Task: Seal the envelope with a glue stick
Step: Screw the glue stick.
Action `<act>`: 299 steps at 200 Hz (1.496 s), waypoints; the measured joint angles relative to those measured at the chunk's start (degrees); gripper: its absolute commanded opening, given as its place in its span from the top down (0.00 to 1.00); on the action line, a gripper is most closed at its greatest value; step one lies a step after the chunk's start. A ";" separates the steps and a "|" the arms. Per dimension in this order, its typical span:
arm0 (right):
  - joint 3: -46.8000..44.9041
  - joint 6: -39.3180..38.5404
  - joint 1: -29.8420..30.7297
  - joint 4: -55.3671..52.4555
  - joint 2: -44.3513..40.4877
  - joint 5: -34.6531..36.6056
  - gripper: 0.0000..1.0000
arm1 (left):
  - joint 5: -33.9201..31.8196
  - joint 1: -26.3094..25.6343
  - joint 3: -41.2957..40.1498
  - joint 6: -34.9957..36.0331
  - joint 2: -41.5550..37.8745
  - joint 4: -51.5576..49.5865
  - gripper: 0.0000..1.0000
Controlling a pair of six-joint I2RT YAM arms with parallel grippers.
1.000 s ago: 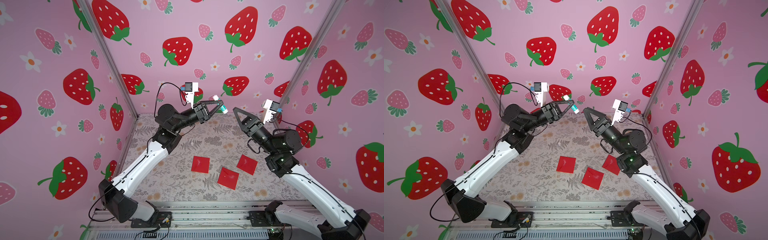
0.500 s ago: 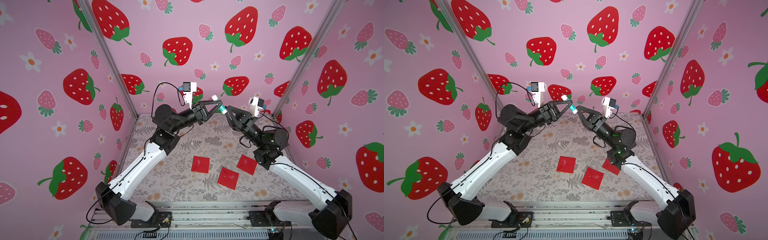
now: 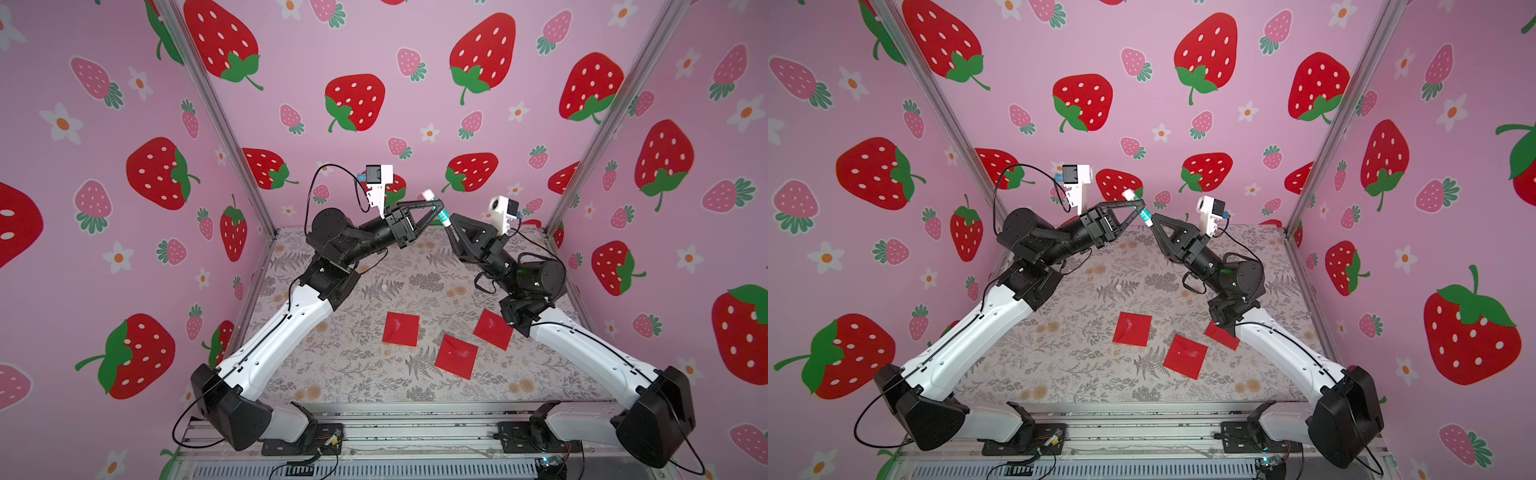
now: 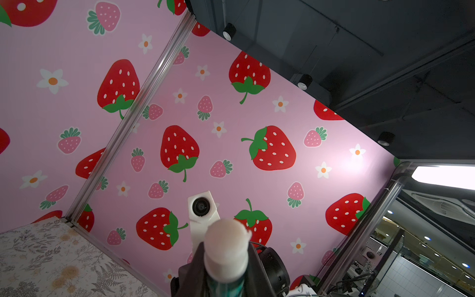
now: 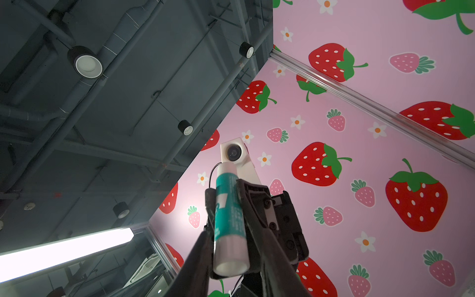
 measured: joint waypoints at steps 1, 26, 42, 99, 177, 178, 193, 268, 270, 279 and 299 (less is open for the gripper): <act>0.00 0.00 0.00 0.00 0.00 0.00 0.67 | -0.02 0.00 0.00 -0.02 0.00 -0.04 1.00; 0.00 0.26 0.00 0.17 0.20 -0.28 0.72 | -0.48 0.00 0.00 0.09 0.00 -0.59 1.00; 0.00 0.26 0.00 0.24 0.35 -0.48 0.76 | -0.59 0.00 0.00 0.09 0.02 -0.66 1.00; 0.00 -1.62 0.00 0.57 0.94 -0.48 0.96 | -1.49 0.04 0.00 0.04 0.04 -1.07 1.00; 3.32 -66.99 0.98 -19.34 -4.48 1.68 1.00 | -2.25 0.17 -0.02 -0.24 0.17 -2.51 1.00; 3.41 -68.48 1.03 -19.41 -4.44 1.68 1.00 | -2.25 0.17 -0.02 -0.24 0.17 -2.49 1.00; 4.09 -85.61 1.70 -19.82 -3.93 2.23 1.00 | -2.86 0.35 -0.02 -0.55 0.22 -2.10 1.00; 1.92 -112.17 4.26 -19.52 -3.41 9.77 0.54 | -3.26 0.52 -0.02 -0.96 1.20 -2.45 1.00; 1.92 -110.81 4.26 -20.20 -3.63 9.99 0.54 | -3.15 0.46 -0.02 -0.92 1.20 -2.45 1.00; 1.92 -105.48 4.37 -22.82 -4.76 10.51 0.54 | -2.82 0.24 -0.02 -0.57 1.20 -2.51 1.00; 1.92 -92.56 4.48 -26.71 -7.30 10.49 0.54 | -2.36 -0.02 0.00 0.15 1.18 -2.56 1.00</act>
